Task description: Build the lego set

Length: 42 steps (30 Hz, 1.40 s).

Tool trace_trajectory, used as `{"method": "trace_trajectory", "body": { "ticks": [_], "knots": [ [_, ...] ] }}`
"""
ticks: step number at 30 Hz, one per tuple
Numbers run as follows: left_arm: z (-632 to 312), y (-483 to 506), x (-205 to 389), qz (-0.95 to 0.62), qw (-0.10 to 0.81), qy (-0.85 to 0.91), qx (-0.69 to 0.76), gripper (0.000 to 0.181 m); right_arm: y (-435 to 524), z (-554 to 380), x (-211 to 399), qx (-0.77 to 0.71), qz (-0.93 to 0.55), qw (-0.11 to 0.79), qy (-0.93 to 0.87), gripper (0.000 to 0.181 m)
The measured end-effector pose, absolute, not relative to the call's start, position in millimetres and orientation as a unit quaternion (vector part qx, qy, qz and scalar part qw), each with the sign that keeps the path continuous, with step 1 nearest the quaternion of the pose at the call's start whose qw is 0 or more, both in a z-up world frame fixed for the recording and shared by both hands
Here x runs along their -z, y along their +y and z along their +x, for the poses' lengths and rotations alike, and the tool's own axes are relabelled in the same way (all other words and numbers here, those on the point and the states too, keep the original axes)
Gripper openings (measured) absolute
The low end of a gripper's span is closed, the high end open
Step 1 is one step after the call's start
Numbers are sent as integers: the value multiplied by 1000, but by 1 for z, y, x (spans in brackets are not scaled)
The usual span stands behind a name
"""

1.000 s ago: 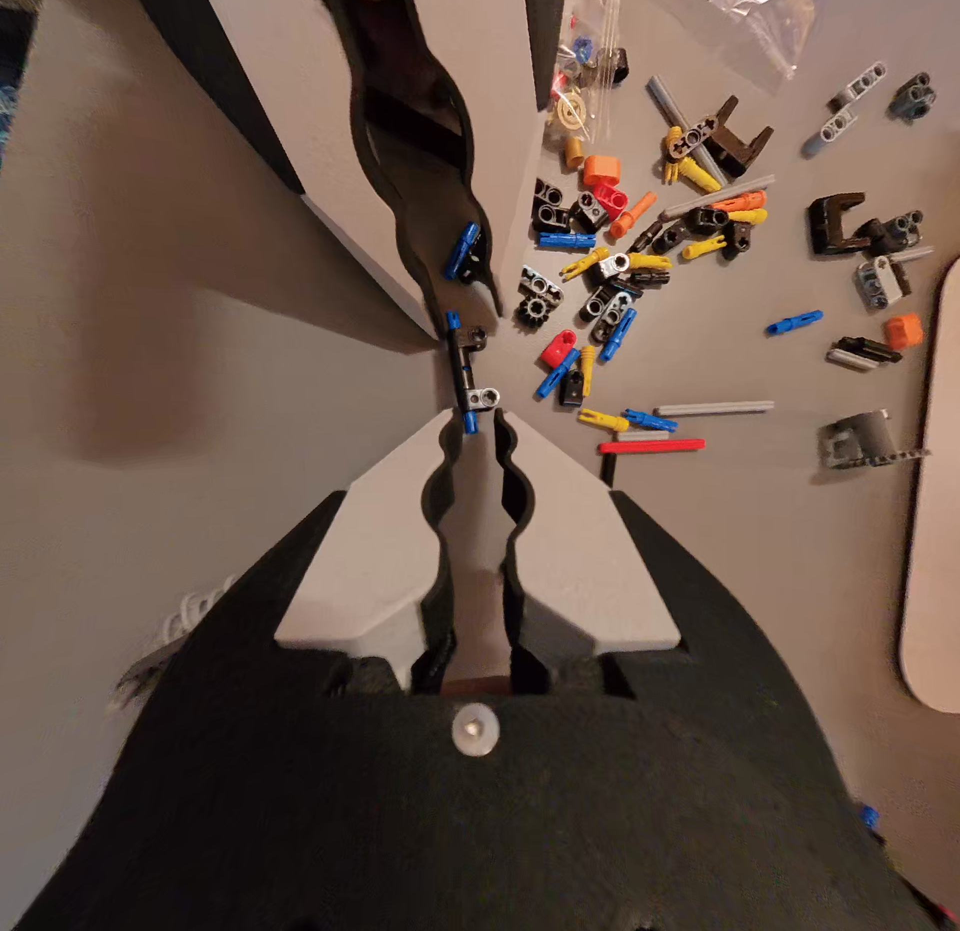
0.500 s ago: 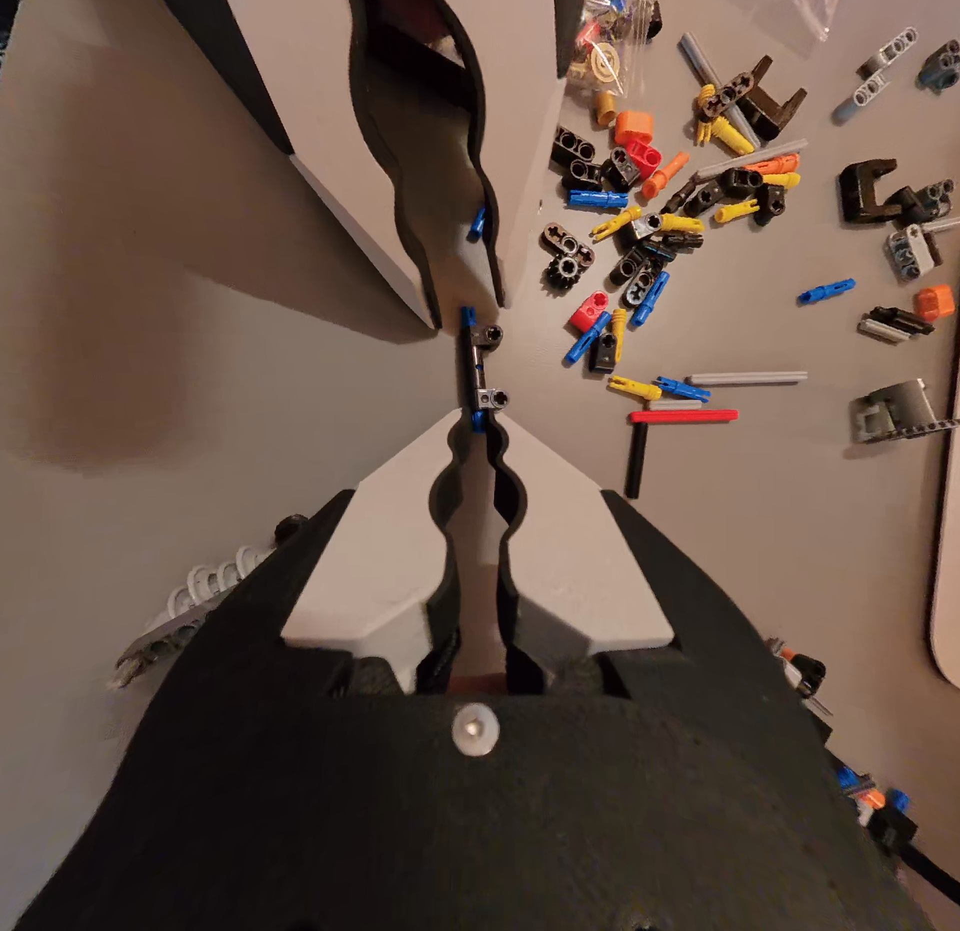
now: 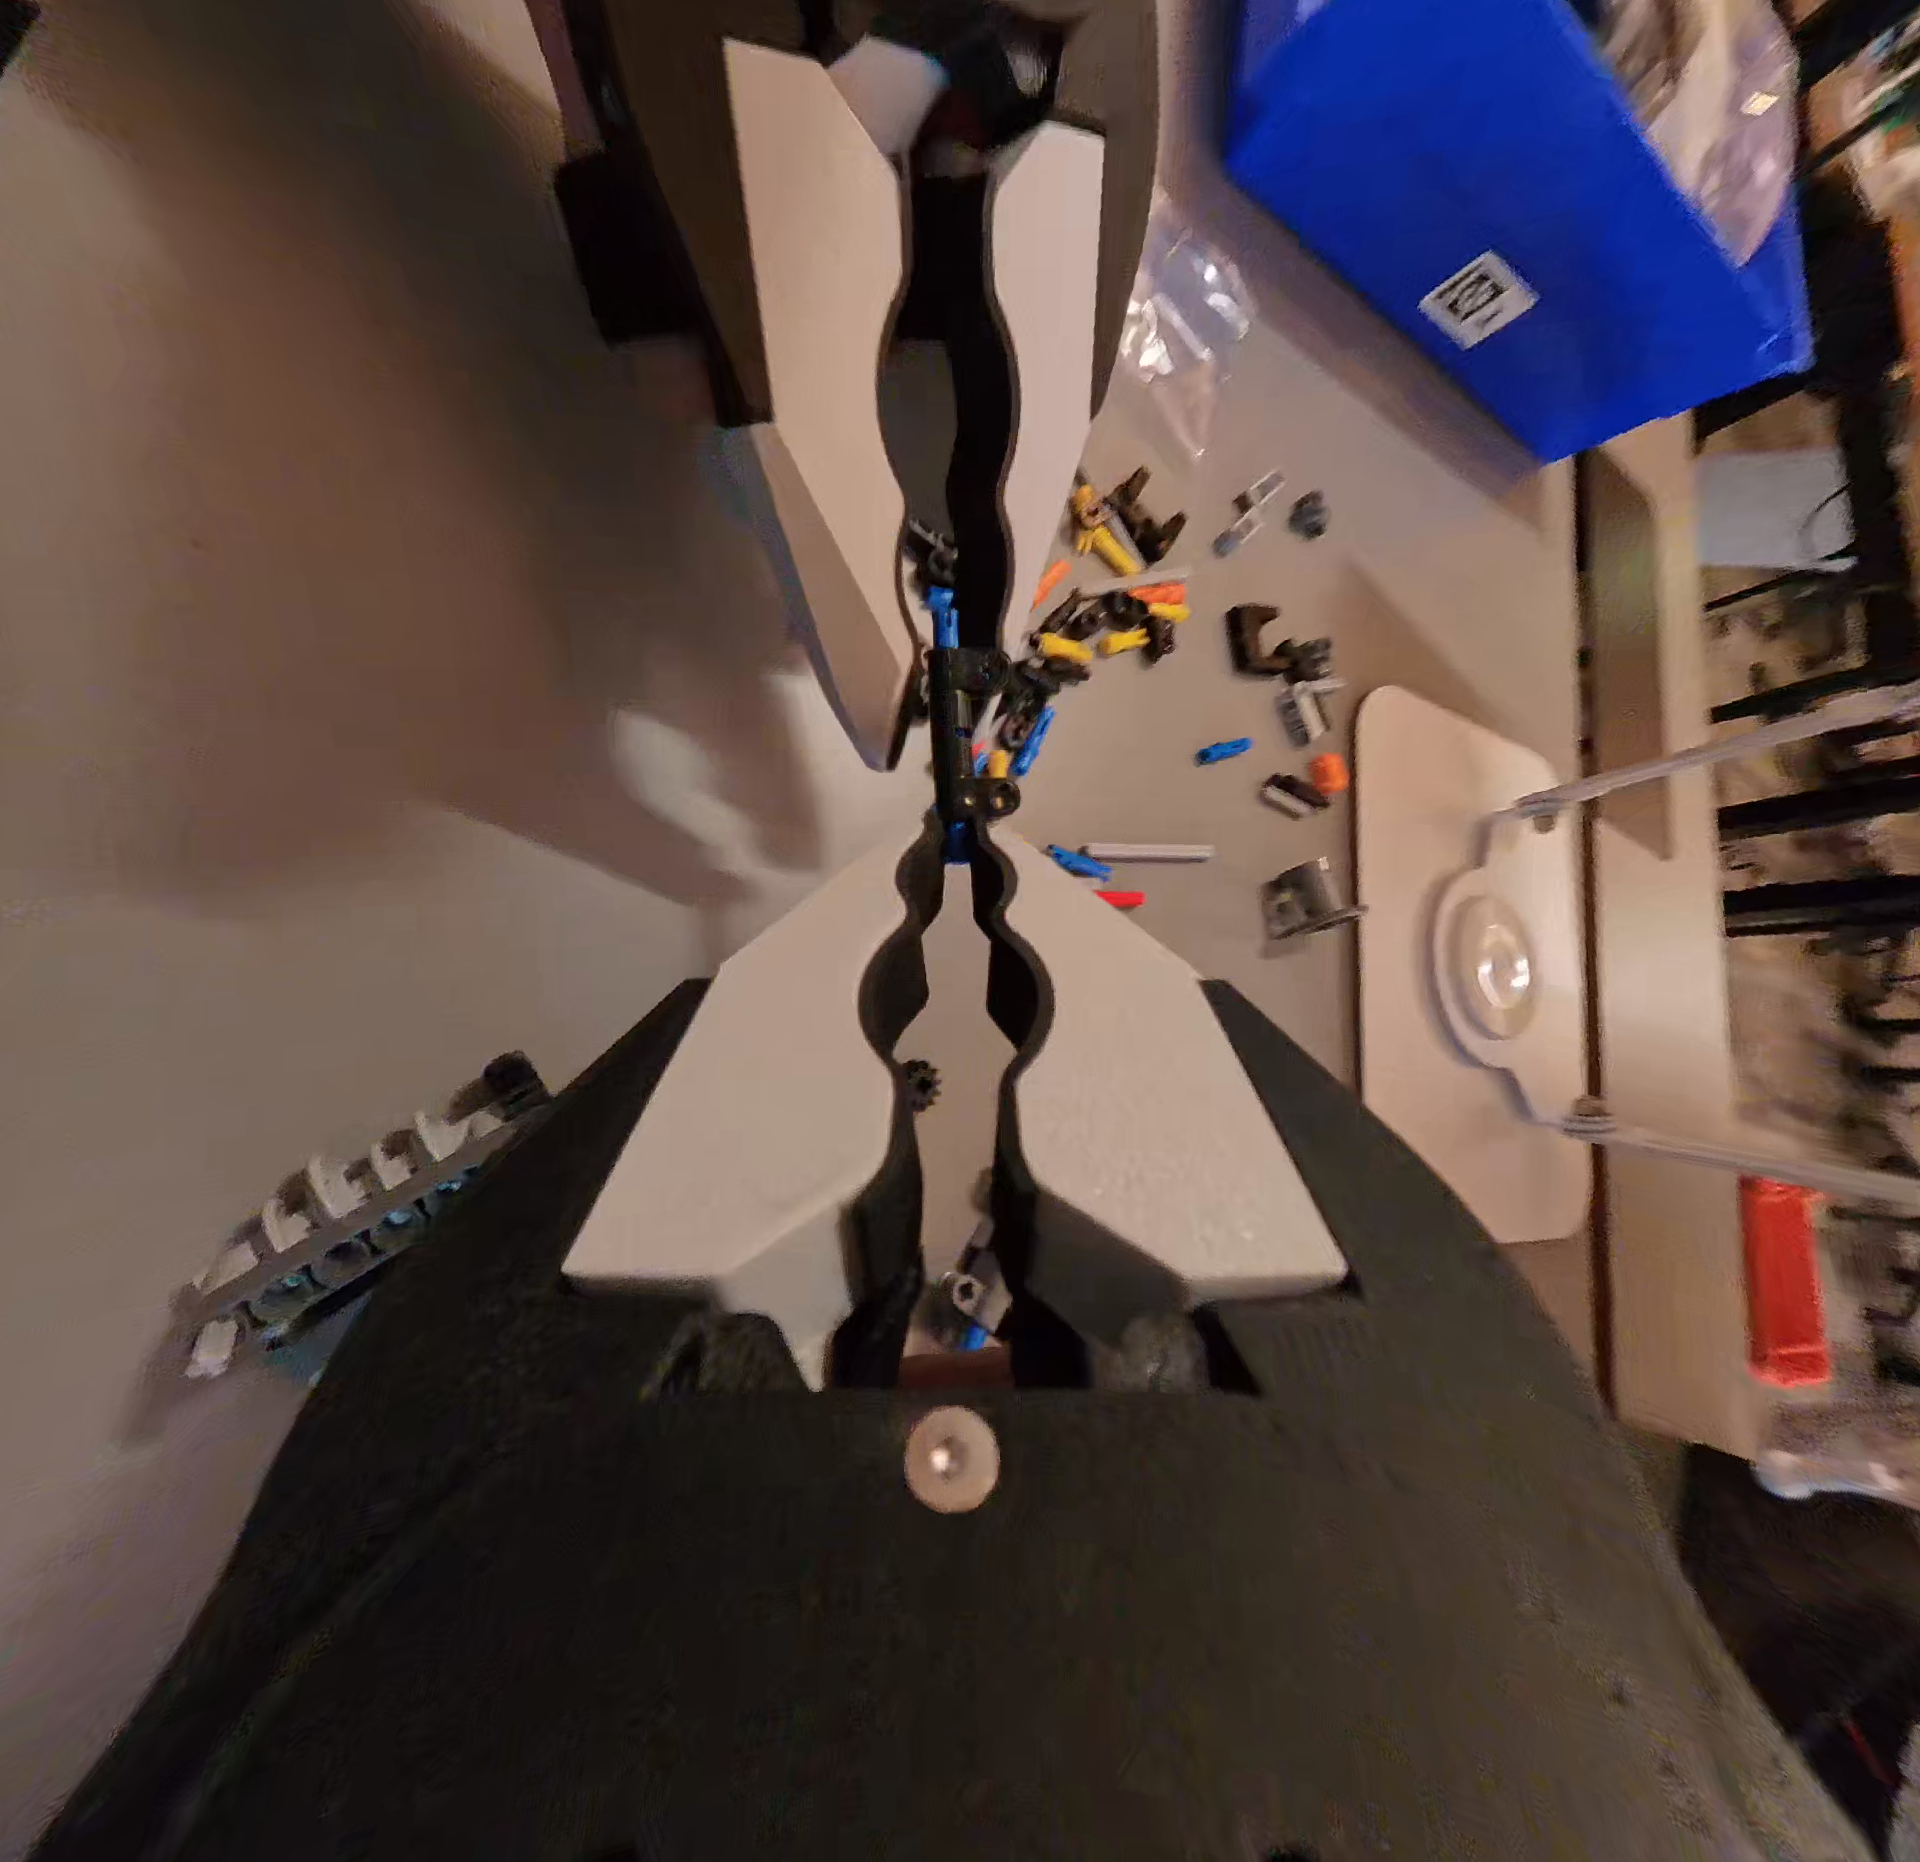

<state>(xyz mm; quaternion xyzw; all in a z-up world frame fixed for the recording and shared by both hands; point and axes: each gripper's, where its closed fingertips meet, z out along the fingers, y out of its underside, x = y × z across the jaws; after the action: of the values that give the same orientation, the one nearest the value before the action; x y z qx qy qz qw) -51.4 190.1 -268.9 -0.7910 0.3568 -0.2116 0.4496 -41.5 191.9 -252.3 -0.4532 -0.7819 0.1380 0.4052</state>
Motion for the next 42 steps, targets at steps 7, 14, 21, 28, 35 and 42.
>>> {"method": "trace_trajectory", "body": {
  "ticks": [7,14,21,28,35,42],
  "knots": [
    [-37,188,247,-767,469,320,299,1,193,-44,233,-127,-429,462,-766,1],
    [-37,192,233,-756,485,291,328,0,199,-42,219,-139,-441,493,-737,1],
    [-35,190,218,-740,479,242,405,13,196,-37,214,-148,-433,501,-734,1],
    [-32,187,214,-731,472,227,437,6,193,-38,213,-146,-424,512,-733,1],
    [-34,185,207,-724,469,207,462,4,194,-40,205,-125,-407,540,-726,4],
    [-38,186,199,-707,447,153,526,4,203,-35,194,-42,-362,578,-730,25]
  ]
}}
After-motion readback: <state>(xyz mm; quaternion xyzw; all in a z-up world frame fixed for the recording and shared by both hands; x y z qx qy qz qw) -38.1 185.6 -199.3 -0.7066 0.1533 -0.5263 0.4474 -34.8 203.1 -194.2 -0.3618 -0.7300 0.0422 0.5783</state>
